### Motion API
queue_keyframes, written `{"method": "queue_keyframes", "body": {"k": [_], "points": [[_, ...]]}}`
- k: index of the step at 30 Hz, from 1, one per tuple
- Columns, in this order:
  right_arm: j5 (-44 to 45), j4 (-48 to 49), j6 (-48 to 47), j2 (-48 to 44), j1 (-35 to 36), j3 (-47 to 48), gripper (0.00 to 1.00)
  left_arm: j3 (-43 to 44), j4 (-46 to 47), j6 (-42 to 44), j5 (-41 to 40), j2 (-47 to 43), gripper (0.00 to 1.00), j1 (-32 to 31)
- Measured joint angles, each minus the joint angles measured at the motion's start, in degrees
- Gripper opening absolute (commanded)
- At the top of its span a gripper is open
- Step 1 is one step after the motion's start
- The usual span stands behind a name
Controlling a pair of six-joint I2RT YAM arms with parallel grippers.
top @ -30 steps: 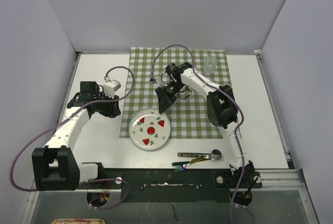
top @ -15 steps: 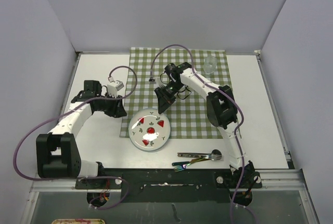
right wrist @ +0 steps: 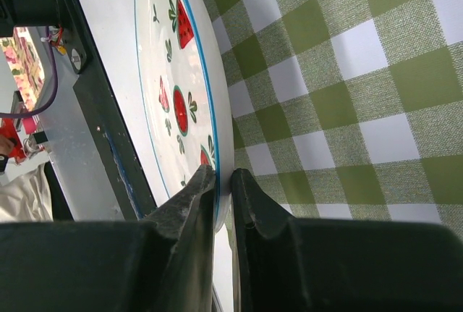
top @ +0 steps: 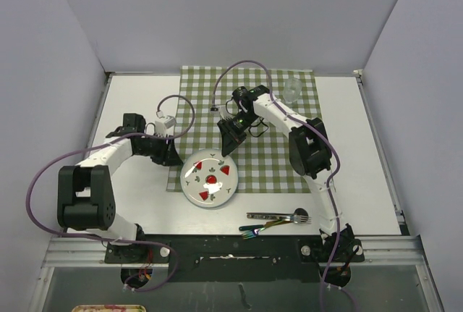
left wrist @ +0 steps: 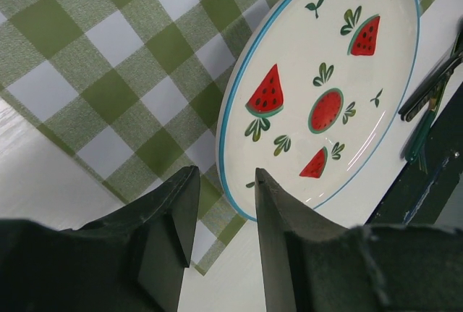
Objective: Set the dinner table for one person
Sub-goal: Place the plate on the napkin.
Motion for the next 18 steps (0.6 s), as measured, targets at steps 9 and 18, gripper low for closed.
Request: {"method": "queue_keyframes", "body": {"k": [9,18], "points": [[-0.39,0.02,0.07,1.09,-0.26,0.00,0.00,0.02,0.17,1.16,3.58,4.72,0.35,-0.33],[-0.63,0.04,0.20,1.18,-0.31,0.00,0.00,0.83,0.37,2.93,4.07,8.55,0.33,-1.07]]}}
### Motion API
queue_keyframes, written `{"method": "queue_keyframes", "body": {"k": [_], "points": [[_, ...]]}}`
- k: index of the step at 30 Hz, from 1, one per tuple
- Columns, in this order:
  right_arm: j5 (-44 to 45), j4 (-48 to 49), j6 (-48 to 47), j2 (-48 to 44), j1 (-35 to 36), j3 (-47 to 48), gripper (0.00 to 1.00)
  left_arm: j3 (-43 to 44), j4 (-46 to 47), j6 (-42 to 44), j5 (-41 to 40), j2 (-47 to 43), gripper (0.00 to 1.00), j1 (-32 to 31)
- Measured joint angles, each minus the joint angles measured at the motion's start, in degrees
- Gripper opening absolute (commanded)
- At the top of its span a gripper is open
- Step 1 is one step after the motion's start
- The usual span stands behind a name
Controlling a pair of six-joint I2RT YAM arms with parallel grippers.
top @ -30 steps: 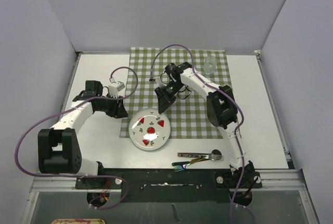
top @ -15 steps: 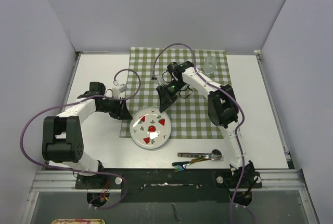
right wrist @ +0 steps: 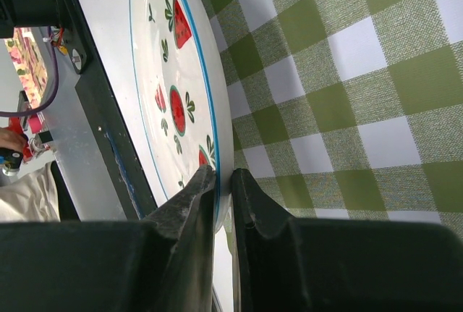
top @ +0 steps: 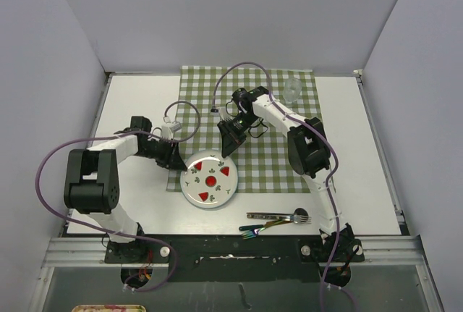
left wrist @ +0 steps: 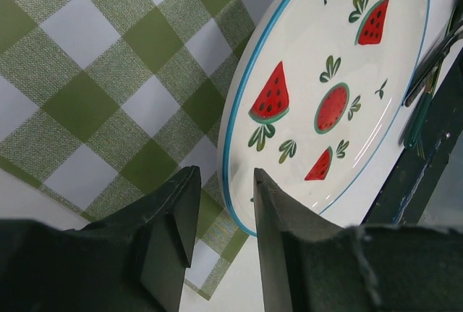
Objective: Set the dinner table for one person
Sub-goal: Place the plate on the napkin.
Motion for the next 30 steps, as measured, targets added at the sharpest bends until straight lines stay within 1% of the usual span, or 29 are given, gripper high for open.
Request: {"method": "queue_keyframes", "body": {"k": [8,12,17,24,28,30], "points": [[-0.15,0.00,0.00,0.04,-0.09,0.00,0.00,0.00,0.37,0.74,0.00,1.07,0.32,-0.50],[-0.44,0.00,0.02,0.37,-0.24,0.04,0.00,0.02,0.61,1.09,0.00,1.20,0.28,-0.85],[-0.94,-0.02,0.02,0.52,-0.48,0.09,0.00,0.35,0.92,1.22,0.00,2.69,0.28,-1.20],[-1.09,-0.02,0.22,0.52,-0.70,0.11,0.00,0.44,1.07,1.42,0.07,3.78,0.14,-2.16],[-1.09,-0.28,0.22,0.55,-0.81,0.11,0.00,1.16,0.63,1.11,0.39,4.17,0.00,-2.32],[-1.07,-0.48,0.22,0.55,-0.83,0.11,0.00,1.70,0.09,0.90,0.72,4.44,0.00,-2.32]]}}
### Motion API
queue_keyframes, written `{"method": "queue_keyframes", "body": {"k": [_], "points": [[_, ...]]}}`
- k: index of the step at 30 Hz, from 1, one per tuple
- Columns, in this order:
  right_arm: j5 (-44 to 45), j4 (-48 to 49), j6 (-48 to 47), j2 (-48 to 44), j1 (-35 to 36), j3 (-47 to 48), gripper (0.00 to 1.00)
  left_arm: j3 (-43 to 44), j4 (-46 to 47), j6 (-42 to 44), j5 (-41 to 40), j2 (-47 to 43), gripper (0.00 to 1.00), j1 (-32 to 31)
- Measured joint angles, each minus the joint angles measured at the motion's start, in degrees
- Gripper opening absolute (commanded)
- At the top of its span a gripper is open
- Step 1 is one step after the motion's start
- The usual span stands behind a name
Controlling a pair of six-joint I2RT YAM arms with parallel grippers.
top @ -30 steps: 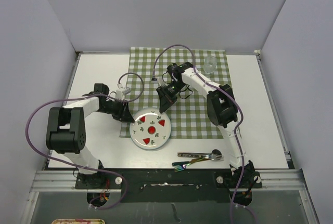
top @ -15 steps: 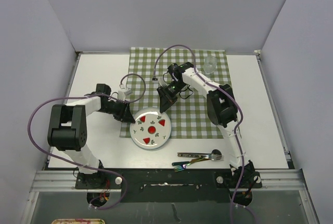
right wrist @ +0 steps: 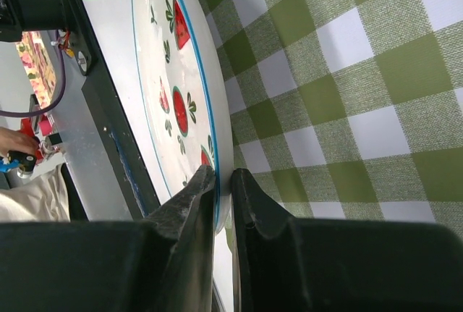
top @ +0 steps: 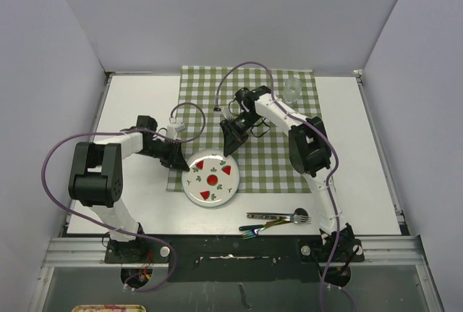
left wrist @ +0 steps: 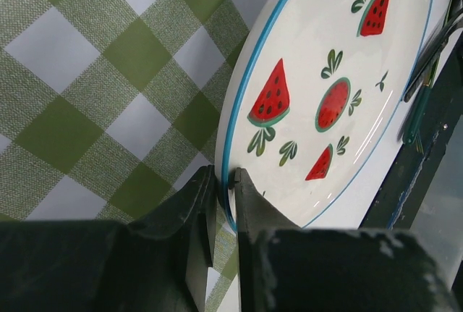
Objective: Set the dinner table for one person
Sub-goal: Place the plate on the napkin.
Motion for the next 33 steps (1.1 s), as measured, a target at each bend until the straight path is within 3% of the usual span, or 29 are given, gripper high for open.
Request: {"method": "queue_keyframes", "body": {"k": [11,33], "points": [[-1.07,0.07,0.00,0.09,-0.46,0.00,0.00,2.73,-2.71,0.48,-0.39,0.26,0.00,-0.07],[-5.38,0.79,1.75,3.50,-2.73,0.85,0.00,16.46,-14.88,1.73,-2.75,4.07,0.00,-1.09]]}}
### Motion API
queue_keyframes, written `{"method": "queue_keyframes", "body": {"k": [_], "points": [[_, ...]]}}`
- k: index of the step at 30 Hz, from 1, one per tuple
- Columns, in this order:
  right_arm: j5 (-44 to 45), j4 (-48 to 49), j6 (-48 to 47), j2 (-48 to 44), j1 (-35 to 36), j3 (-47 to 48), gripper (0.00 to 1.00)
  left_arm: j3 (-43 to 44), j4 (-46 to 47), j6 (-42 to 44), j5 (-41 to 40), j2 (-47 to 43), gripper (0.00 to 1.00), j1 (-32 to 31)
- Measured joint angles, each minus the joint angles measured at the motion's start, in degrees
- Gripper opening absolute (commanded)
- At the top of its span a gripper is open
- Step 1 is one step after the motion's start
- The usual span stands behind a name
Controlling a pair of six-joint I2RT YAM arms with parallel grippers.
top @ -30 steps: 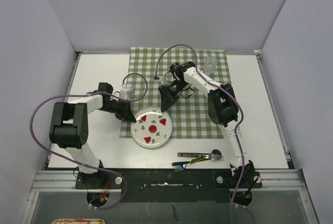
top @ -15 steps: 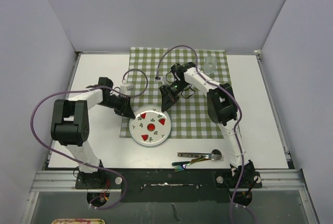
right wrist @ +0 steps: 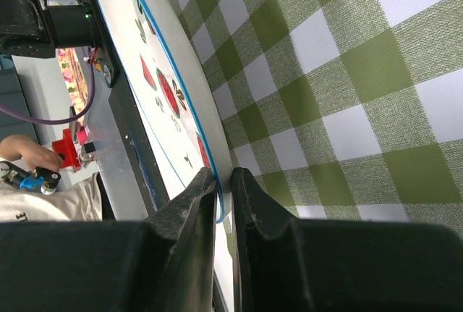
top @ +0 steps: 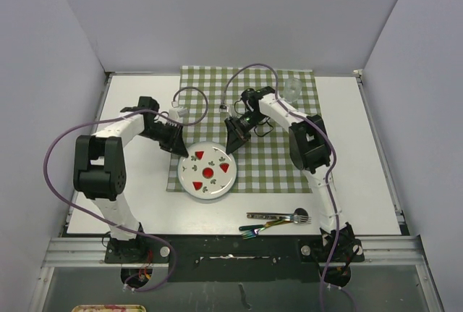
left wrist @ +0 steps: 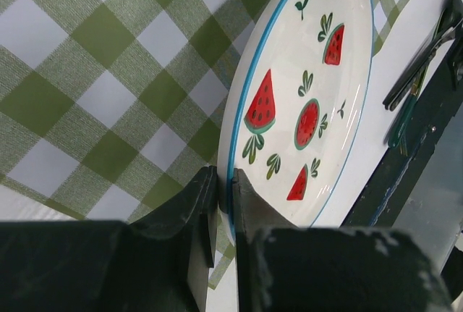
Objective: Set the dinner table for one person
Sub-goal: Place the plate on the napkin.
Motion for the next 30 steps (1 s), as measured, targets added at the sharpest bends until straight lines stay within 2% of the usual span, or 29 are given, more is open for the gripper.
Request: {"method": "queue_keyframes", "body": {"k": [17,30], "points": [[0.37,0.00,0.57,-0.04,-3.72,1.60,0.00,8.17,-0.26,-1.73,-0.63,4.70,0.00,-2.73],[5.53,0.68,0.85,-3.74,-7.28,2.03,0.00,16.48,1.40,-3.32,2.05,11.06,0.00,-4.72]]}}
